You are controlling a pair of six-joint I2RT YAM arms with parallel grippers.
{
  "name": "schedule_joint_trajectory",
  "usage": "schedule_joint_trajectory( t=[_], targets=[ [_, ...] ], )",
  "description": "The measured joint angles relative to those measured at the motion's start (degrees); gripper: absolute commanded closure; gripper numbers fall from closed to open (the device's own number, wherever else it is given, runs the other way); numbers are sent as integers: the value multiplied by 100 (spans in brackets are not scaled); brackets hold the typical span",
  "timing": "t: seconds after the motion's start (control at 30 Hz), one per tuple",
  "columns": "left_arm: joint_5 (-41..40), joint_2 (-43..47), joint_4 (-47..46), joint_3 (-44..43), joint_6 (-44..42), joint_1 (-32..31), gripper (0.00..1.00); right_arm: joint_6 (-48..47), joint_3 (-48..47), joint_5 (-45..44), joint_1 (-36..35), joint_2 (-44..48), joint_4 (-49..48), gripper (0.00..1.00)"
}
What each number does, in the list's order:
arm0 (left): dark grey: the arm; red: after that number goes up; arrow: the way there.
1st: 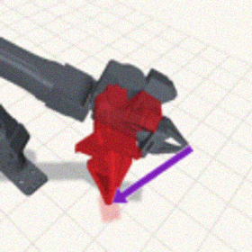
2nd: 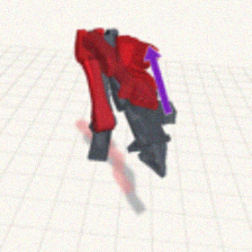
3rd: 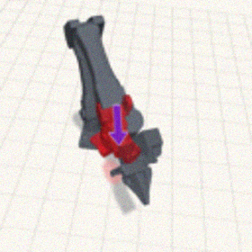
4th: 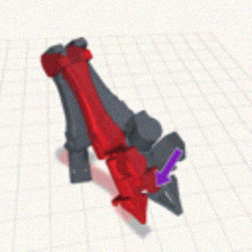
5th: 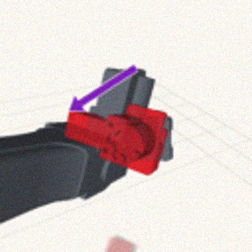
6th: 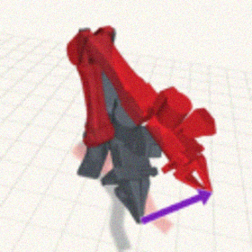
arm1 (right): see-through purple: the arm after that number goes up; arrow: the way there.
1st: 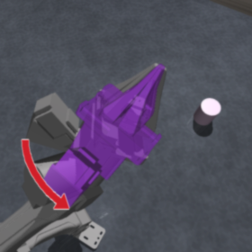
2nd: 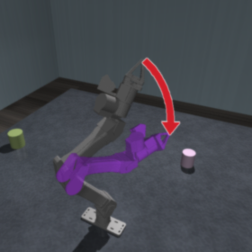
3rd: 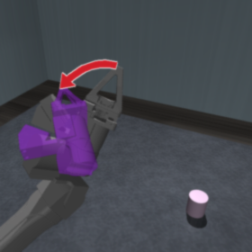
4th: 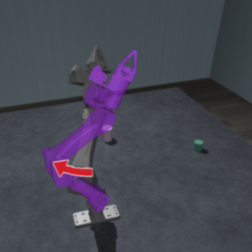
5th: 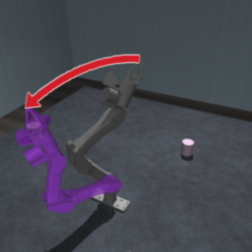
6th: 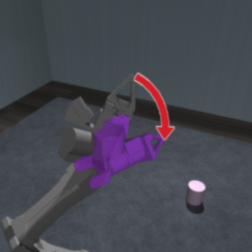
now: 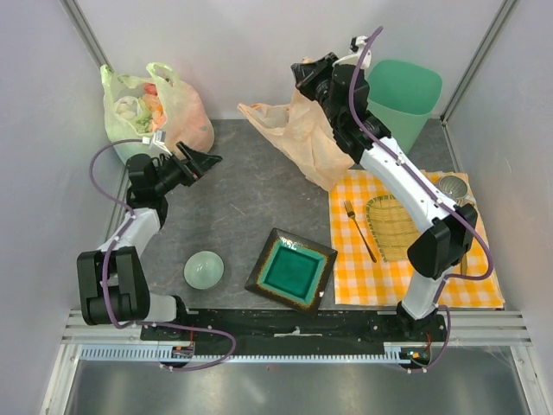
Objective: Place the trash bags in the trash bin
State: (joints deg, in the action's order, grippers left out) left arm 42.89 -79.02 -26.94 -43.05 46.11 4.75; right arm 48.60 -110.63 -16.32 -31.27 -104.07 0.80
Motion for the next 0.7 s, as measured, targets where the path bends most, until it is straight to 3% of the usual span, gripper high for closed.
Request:
schedule_joint_trajectory(
  t=[0.27, 0.7],
  targets=[
    [343, -98, 599, -756, -262, 354, 2, -494, 1003, 1088, 2, 592, -739, 100],
    [584, -1147, 774, -787, 17, 391, 1, -750, 1786, 1937, 37, 1290, -1025, 100]
  ],
)
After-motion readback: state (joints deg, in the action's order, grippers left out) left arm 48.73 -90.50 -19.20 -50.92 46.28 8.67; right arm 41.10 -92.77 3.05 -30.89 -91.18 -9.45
